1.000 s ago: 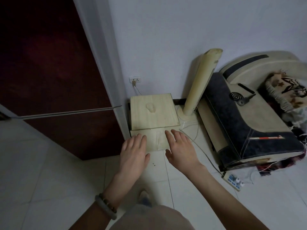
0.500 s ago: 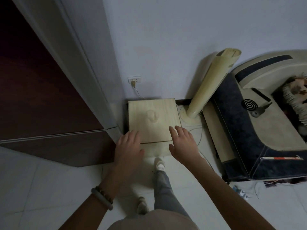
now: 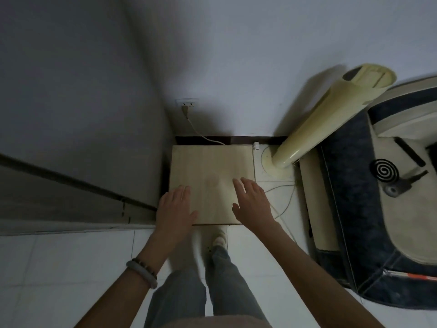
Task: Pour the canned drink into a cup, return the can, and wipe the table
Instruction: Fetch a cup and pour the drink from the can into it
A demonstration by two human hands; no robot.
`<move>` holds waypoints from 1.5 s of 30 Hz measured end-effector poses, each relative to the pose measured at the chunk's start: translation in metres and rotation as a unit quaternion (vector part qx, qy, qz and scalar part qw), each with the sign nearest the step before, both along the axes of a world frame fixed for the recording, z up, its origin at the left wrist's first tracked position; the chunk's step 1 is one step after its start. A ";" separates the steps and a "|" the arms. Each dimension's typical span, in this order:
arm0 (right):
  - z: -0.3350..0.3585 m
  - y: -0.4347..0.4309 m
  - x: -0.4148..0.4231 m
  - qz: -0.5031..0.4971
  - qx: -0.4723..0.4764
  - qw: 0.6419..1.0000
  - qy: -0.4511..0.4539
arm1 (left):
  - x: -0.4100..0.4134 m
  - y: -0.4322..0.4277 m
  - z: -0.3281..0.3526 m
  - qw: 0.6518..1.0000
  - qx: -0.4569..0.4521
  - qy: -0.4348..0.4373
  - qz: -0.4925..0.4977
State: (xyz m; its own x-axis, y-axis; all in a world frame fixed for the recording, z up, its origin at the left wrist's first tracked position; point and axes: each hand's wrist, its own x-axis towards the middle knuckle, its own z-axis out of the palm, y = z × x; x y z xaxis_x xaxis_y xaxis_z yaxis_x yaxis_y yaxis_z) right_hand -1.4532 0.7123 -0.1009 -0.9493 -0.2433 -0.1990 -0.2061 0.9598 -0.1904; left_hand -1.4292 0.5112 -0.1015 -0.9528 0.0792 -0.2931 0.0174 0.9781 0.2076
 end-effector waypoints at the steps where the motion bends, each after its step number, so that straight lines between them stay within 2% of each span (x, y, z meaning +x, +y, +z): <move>1: -0.008 0.001 -0.010 -0.002 0.002 1.000 -0.016 | -0.010 0.001 -0.007 1.000 0.003 -0.006 0.007; 8: -0.083 0.004 -0.062 0.007 0.000 0.997 -0.081 | -0.072 0.006 -0.072 0.996 -0.023 -0.085 0.016; 15: -0.171 -0.009 -0.094 0.004 -0.039 0.993 -0.112 | -0.105 0.010 -0.161 0.991 0.004 -0.130 0.007; 22: -0.234 -0.017 -0.108 0.038 -0.050 0.990 -0.128 | -0.118 0.009 -0.222 0.987 0.055 -0.152 0.017; 25: -0.245 -0.019 -0.110 0.040 -0.063 0.990 -0.121 | -0.122 0.012 -0.230 0.990 0.062 -0.124 -0.009; 30: -0.245 -0.023 -0.112 0.047 -0.078 0.988 -0.123 | -0.124 0.016 -0.229 0.995 0.059 -0.074 -0.044; 35: -0.221 -0.024 -0.111 0.050 -0.081 0.987 -0.131 | -0.122 0.011 -0.204 0.993 0.080 -0.077 -0.043; 45: -0.075 -0.018 -0.078 0.019 -0.172 0.979 -0.112 | -0.096 0.011 -0.065 0.976 0.199 -0.087 -0.018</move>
